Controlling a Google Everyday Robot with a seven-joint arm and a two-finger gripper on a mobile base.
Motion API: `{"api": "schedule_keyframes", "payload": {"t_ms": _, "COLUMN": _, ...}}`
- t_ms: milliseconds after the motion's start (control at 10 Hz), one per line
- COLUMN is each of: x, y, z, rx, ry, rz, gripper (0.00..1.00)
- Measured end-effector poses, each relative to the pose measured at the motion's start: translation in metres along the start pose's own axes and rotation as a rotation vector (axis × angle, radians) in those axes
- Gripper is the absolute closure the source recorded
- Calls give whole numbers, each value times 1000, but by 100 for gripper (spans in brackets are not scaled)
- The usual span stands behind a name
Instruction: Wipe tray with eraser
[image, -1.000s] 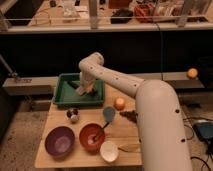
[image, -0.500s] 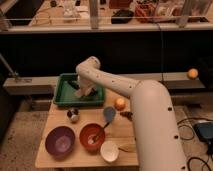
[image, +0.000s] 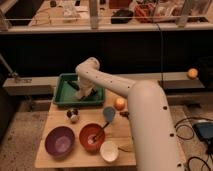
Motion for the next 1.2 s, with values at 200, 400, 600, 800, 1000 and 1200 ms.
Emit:
{"api": "schedule_keyframes", "payload": {"t_ms": 200, "x": 10, "y": -5, "z": 0, "rx": -16, "ry": 14, "rz": 1, "gripper": 100}}
{"api": "schedule_keyframes", "payload": {"t_ms": 400, "x": 2, "y": -26, "z": 5, "rx": -29, "ry": 13, "rz": -39, "gripper": 100}}
{"api": "schedule_keyframes", "payload": {"t_ms": 600, "x": -14, "y": -45, "z": 10, "rx": -22, "ry": 5, "rz": -72, "gripper": 100}}
{"api": "schedule_keyframes", "payload": {"t_ms": 800, "x": -39, "y": -66, "z": 16, "rx": 3, "ry": -12, "rz": -115, "gripper": 100}}
{"api": "schedule_keyframes", "payload": {"t_ms": 1000, "x": -60, "y": -76, "z": 26, "rx": 54, "ry": -45, "rz": -157, "gripper": 100}}
{"api": "schedule_keyframes", "payload": {"t_ms": 1200, "x": -77, "y": -70, "z": 31, "rx": 76, "ry": -76, "rz": -199, "gripper": 100}}
